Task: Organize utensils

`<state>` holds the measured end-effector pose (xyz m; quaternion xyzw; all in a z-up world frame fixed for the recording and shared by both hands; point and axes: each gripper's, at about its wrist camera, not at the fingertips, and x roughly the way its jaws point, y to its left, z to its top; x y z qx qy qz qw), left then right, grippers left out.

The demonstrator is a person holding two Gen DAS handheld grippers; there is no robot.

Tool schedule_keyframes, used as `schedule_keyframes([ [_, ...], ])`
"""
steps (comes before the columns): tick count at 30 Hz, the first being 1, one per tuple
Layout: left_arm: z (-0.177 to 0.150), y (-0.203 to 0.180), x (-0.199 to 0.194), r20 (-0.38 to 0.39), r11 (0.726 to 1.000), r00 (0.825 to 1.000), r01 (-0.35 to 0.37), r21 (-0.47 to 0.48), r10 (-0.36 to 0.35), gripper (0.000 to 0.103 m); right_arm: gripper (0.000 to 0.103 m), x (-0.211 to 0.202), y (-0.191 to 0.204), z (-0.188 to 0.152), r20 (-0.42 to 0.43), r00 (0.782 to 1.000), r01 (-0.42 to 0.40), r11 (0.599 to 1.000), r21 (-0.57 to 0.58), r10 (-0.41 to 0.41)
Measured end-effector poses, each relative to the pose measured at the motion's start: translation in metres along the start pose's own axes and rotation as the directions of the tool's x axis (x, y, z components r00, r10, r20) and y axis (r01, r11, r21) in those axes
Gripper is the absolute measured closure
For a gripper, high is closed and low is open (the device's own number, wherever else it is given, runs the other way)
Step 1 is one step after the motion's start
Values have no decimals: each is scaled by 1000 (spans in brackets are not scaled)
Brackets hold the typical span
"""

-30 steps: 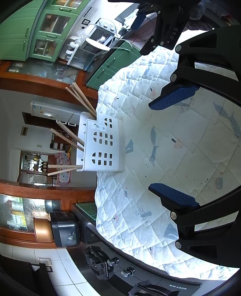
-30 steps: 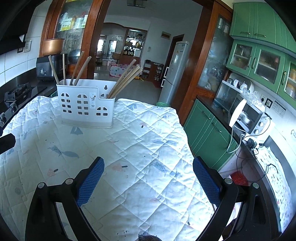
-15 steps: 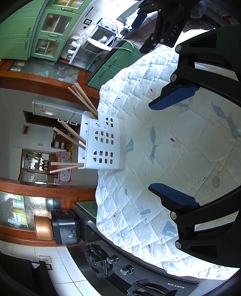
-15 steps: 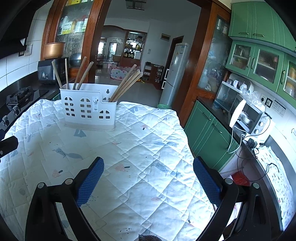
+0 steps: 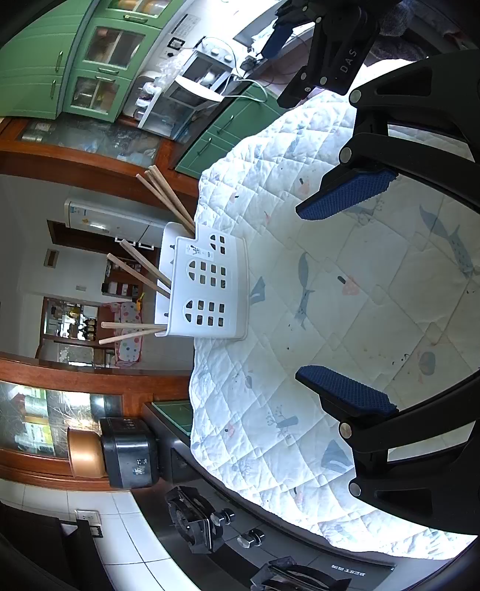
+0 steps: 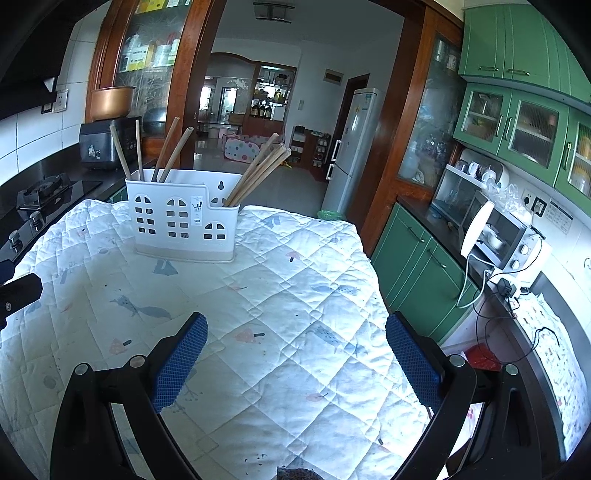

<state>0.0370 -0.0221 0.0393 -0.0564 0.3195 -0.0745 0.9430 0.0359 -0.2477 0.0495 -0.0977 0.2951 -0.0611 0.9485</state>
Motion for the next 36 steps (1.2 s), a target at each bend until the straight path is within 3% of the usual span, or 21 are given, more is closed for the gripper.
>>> schedule_keyframes([
  [36,-1,7,0,-3,999,1000,11,-41,-11,22,8,6,12,-1,-6,999,-33,999,-18,33],
])
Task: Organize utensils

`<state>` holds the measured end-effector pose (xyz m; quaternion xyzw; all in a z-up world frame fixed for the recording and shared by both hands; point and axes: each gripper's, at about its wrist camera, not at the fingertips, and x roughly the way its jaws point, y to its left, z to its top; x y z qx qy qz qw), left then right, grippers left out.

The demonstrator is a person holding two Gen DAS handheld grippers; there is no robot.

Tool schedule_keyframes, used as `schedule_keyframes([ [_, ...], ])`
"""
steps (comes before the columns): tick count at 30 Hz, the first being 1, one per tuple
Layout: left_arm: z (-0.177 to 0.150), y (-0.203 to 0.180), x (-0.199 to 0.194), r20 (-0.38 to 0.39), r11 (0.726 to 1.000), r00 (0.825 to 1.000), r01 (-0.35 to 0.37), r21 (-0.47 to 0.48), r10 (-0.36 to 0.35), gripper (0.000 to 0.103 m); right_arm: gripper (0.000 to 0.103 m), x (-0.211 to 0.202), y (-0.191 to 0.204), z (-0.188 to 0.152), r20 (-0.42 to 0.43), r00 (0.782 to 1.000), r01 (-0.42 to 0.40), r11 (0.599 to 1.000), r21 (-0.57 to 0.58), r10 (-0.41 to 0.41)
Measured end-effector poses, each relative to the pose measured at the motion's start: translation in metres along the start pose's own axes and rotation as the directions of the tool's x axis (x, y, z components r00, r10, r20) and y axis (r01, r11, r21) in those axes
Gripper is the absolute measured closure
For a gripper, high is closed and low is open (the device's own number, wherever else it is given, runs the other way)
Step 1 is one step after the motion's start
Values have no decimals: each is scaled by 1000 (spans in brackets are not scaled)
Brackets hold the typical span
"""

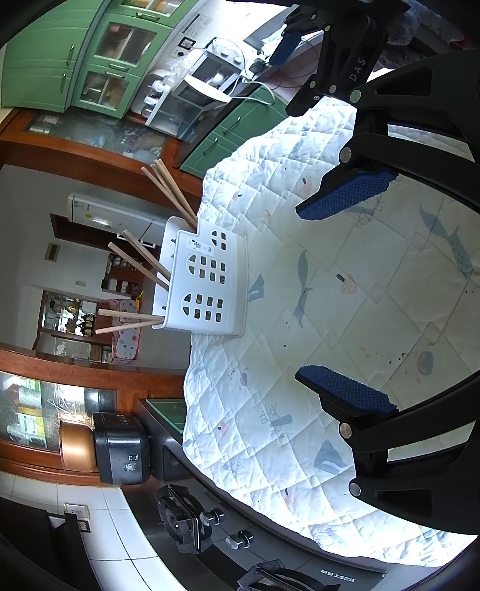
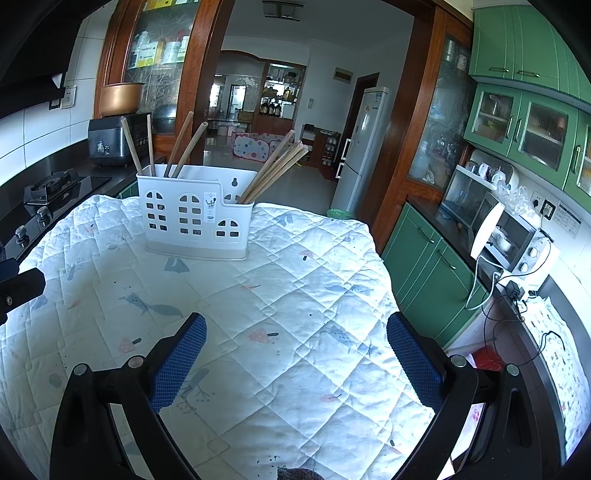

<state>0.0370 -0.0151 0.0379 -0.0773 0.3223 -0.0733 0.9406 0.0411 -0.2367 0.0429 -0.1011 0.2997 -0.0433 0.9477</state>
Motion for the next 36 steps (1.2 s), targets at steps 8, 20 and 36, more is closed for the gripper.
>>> schedule_keyframes([
  [8,-1,1,0,0,1000,1000,1,-7,-1,22,8,0,1,-1,0,1000,-3,1000,4,3],
  [20,-2,1,-1,6,1000,1000,-6,-9,6,22,8,-1,4,-1,0,1000,-8,1000,6,8],
  [36,0,0,-6,23,1000,999,-26,-1,26,22,8,-1,4,-1,1,1000,-8,1000,4,8],
])
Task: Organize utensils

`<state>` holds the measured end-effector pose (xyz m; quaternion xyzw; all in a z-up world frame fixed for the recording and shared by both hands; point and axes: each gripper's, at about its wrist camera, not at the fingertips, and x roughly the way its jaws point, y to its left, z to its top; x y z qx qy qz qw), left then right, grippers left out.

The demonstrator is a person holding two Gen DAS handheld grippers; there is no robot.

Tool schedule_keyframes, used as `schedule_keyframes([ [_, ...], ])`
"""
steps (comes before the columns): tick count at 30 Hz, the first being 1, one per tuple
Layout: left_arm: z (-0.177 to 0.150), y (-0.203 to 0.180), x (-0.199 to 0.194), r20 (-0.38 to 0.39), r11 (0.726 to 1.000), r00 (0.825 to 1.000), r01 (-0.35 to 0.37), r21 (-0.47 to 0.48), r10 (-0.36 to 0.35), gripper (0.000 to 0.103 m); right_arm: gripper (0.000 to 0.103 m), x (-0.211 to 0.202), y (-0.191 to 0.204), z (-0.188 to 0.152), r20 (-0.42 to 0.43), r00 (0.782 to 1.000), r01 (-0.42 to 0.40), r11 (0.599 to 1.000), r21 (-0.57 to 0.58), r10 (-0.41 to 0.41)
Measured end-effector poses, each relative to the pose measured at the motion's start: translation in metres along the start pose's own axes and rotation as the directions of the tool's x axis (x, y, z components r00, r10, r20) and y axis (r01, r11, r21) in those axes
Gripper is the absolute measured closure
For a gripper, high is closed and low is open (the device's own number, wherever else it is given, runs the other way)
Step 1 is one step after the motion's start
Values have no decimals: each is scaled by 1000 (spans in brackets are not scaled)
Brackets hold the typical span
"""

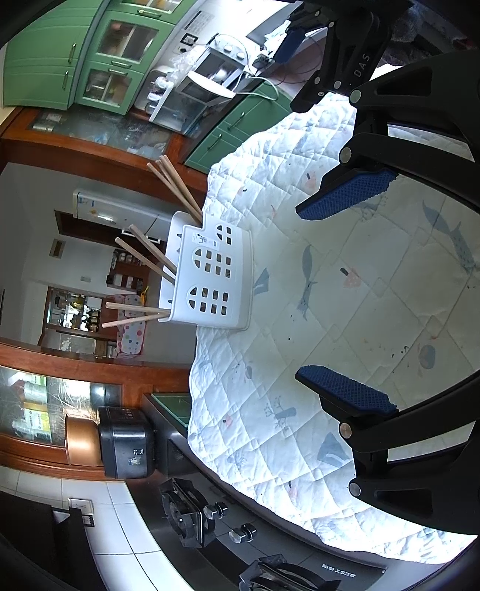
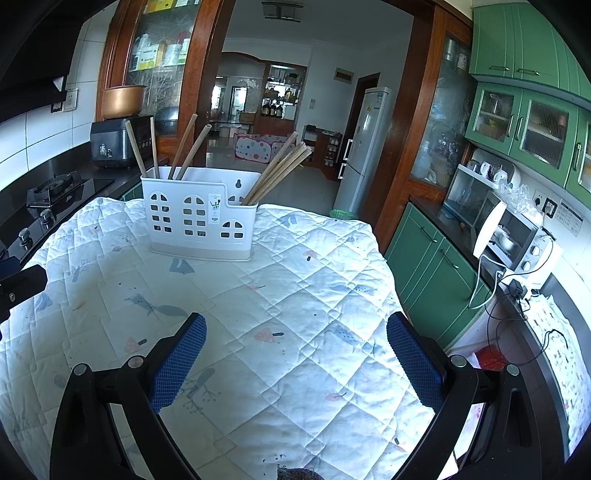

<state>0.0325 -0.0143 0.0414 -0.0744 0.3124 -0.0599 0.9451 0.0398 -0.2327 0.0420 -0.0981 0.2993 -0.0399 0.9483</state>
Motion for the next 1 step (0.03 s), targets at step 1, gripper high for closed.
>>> schedule_keyframes([
  [1,0,0,0,-1,1000,1000,0,-1,0,22,8,0,0,0,0,1000,0,1000,0,0],
])
